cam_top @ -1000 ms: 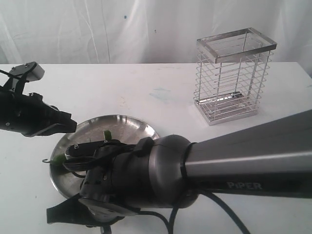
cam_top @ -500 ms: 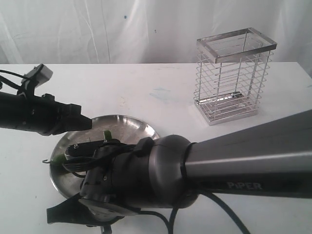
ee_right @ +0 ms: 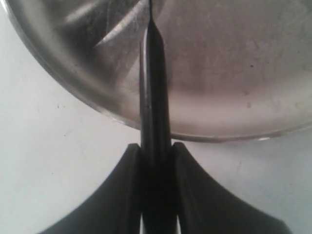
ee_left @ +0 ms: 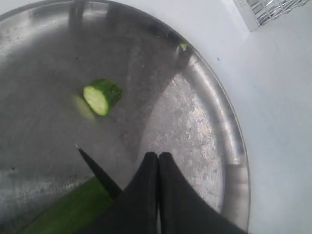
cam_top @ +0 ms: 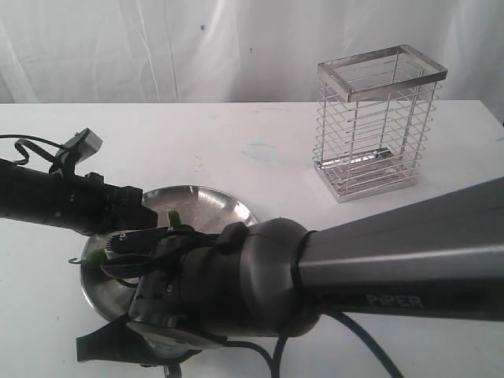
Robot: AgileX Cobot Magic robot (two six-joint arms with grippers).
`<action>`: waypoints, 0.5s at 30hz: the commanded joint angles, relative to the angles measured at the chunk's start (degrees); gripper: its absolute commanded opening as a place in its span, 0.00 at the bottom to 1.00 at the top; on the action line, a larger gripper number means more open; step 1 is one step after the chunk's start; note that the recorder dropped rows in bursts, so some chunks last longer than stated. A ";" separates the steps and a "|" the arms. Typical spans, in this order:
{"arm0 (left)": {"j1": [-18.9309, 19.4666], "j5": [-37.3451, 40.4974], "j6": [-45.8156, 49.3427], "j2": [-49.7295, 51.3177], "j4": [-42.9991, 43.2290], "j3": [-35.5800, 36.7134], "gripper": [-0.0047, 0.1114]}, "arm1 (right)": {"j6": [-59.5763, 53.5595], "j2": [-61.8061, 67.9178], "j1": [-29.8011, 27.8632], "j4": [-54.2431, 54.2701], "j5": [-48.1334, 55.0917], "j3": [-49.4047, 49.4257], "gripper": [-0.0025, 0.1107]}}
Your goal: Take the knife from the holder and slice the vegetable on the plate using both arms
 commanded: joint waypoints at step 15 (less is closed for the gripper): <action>-0.80 -3.12 3.89 3.56 -3.42 -0.26 0.04 | 0.39 -0.21 0.06 -0.72 0.36 0.29 0.02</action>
